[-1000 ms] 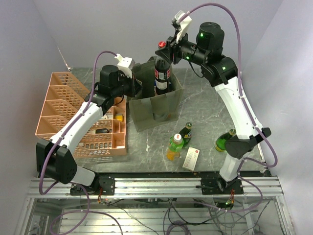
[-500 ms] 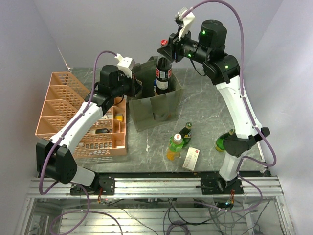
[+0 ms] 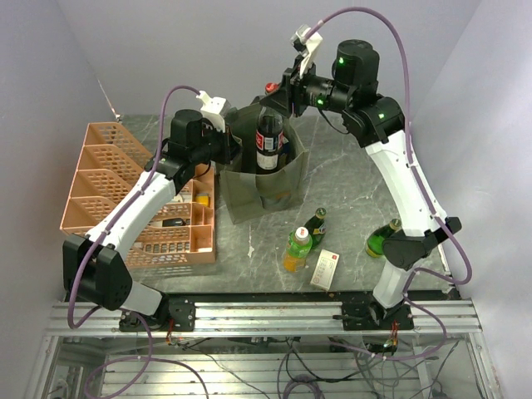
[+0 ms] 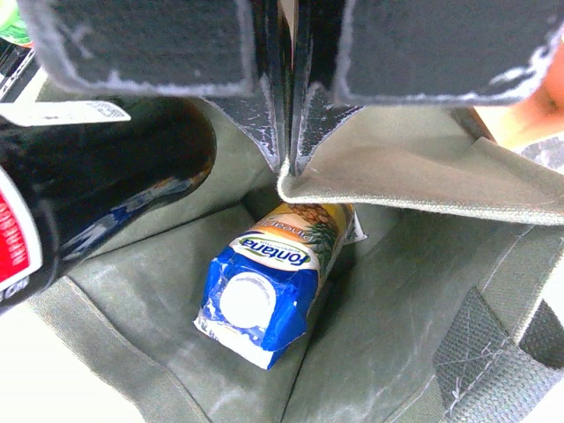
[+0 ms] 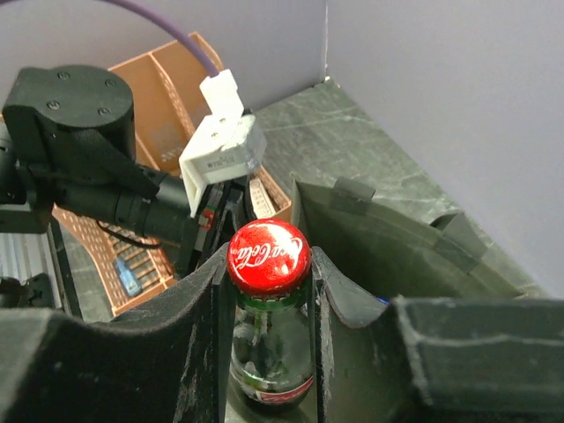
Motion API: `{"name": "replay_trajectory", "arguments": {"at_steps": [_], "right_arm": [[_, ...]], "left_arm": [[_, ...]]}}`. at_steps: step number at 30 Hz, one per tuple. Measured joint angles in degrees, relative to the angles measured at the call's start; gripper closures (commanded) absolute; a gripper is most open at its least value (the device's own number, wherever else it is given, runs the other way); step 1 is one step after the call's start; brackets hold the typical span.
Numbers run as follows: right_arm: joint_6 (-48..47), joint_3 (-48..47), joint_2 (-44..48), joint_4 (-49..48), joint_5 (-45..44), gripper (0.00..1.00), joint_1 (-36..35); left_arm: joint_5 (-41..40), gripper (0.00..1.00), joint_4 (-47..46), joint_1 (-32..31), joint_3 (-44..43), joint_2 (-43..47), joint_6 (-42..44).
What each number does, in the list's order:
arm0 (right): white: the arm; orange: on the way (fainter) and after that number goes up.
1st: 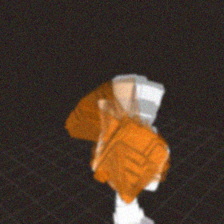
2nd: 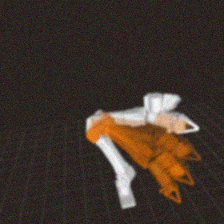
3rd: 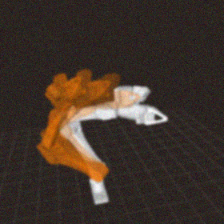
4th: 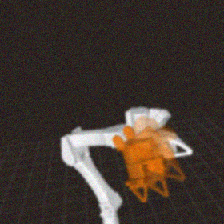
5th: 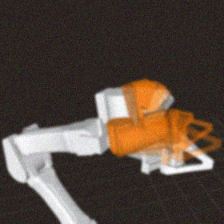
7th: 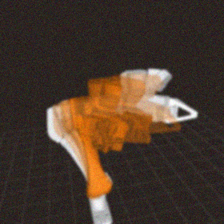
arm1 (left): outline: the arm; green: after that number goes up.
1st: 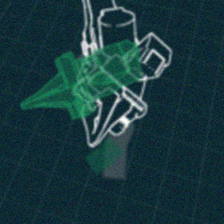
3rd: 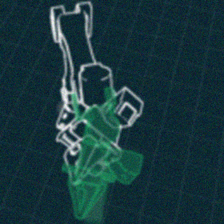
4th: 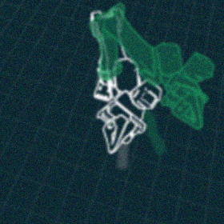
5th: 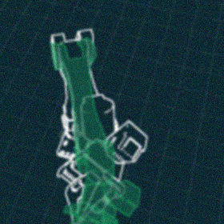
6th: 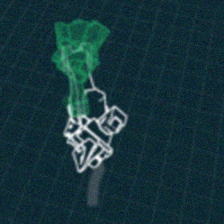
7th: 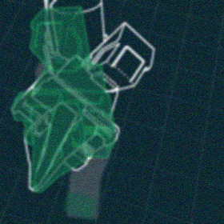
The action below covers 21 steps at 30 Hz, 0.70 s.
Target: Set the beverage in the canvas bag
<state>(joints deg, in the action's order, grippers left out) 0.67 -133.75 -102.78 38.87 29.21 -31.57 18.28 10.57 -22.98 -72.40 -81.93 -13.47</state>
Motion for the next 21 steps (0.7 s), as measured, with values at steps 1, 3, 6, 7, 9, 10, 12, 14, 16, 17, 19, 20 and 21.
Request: {"name": "replay_trajectory", "arguments": {"at_steps": [1, 3, 6, 7, 9, 10, 12, 14, 16, 17, 19, 20, 21], "right_arm": [[0.0, 1.4, 0.3, -0.1, 0.2, 1.0, 0.0], [-0.2, 3.1, 0.7, -0.5, 0.1, 1.0, 0.0], [-1.6, 8.8, 2.5, -1.9, -0.9, 1.0, 0.0], [-2.1, 10.8, 3.0, -2.2, -1.6, 1.0, 0.0], [-3.3, 14.1, 4.0, -2.6, -2.9, 1.0, 0.0], [-4.0, 15.8, 4.5, -2.6, -3.7, 1.0, 0.0], [-5.5, 19.2, 5.5, -3.0, -5.5, 1.0, 0.0], [-6.8, 22.4, 6.7, -3.8, -7.3, 1.0, 0.0], [-8.3, 26.1, 8.5, -4.9, -9.4, 1.0, 0.0], [-8.9, 27.5, 9.3, -5.3, -10.3, 1.0, 0.0], [-10.2, 31.5, 11.7, -6.7, -12.4, 1.0, 0.0], [-10.8, 32.9, 12.5, -7.0, -13.4, 1.0, 0.0], [-11.3, 34.6, 13.6, -7.7, -14.6, 1.0, 0.0]], "left_arm": [[0.0, 0.93, 0.0, 0.0, 0.0, 0.0, 0.0], [0.0, 0.93, 0.1, 0.0, 0.0, 0.0, 0.0], [0.0, 0.93, 0.1, 0.0, 0.0, 0.0, 0.0], [0.0, 0.93, 0.1, 0.0, 0.0, 0.0, 0.0], [0.0, 0.93, 0.1, 0.0, 0.0, 0.0, 0.0], [0.0, 0.93, 0.1, 0.0, 0.0, 0.0, 0.0], [0.0, 0.93, 0.1, 0.0, 0.0, 0.0, 0.0], [0.0, 0.93, 0.1, 0.0, 0.0, 0.0, 0.0], [0.0, 0.93, 0.1, 0.0, 0.0, 0.0, 0.4], [0.0, 0.93, 0.1, 0.0, 0.0, 0.0, 0.6], [0.1, 0.93, -0.2, 0.0, 0.2, 0.0, 1.1], [0.2, 0.93, -0.4, 0.0, 0.4, 0.1, 1.2], [0.4, 0.93, -1.0, 0.0, 0.9, 0.2, 1.4]]}}
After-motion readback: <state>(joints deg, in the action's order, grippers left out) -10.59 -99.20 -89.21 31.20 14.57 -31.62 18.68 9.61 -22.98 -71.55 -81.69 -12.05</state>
